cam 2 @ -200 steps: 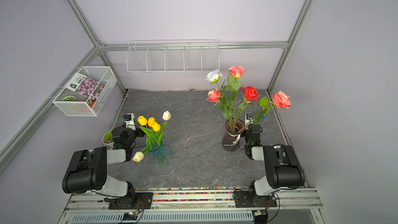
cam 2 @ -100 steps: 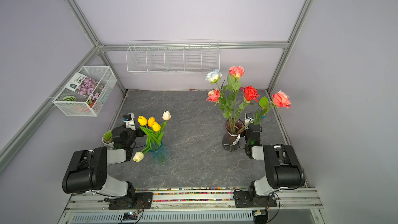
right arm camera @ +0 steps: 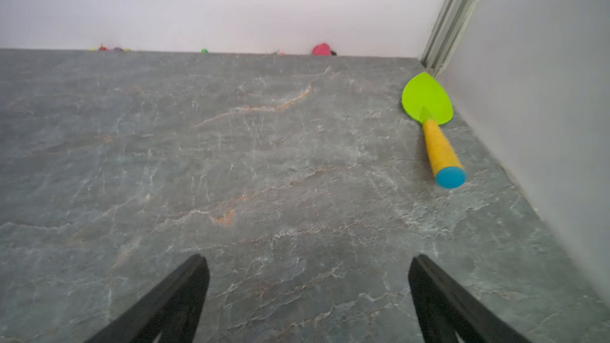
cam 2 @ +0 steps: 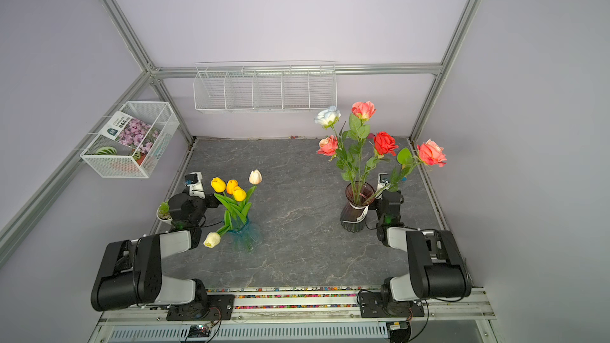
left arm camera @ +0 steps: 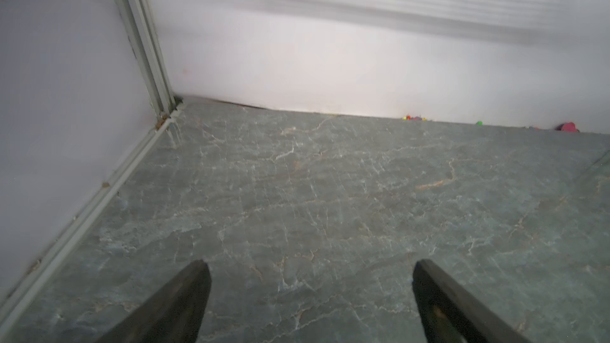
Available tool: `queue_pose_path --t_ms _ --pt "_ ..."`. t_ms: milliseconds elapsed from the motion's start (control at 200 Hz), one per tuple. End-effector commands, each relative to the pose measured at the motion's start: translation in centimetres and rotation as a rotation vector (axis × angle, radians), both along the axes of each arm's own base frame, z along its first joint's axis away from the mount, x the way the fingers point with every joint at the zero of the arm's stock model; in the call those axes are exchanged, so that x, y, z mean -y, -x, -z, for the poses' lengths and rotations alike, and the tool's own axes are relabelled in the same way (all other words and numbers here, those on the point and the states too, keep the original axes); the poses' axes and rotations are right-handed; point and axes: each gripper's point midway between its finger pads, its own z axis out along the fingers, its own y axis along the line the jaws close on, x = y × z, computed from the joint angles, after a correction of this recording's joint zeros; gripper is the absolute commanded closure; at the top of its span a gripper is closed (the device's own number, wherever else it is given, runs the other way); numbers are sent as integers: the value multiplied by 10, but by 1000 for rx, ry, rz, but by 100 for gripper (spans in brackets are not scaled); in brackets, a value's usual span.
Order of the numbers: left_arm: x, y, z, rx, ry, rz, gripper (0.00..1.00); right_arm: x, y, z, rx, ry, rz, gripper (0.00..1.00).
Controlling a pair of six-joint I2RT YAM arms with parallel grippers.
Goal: Arrange the flowers in different vases according to their variety
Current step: Reset both arms
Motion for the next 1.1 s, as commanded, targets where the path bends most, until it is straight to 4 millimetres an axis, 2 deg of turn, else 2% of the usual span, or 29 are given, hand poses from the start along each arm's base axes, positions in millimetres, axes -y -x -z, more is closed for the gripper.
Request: queue_pose_path --t_ms 0,85,230,335,460,1095 --pt "-2 6 4 -9 6 -21 0 1 4 -3 15 -2 10 1" --pt "-1 2 9 -29 6 -13 0 1 2 1 5 -3 13 1" --pt "-4 -12 30 -91 12 -24 0 -1 -4 13 -28 -1 3 1" --pt "-3 -13 30 -87 5 -26 0 -4 -13 21 -13 4 -18 1" --pt "-3 -13 30 -90 3 -29 0 -3 -11 24 -78 0 -13 1" --pt "-1 -14 31 -96 -8 -32 0 -4 -12 23 -69 1 -15 1"
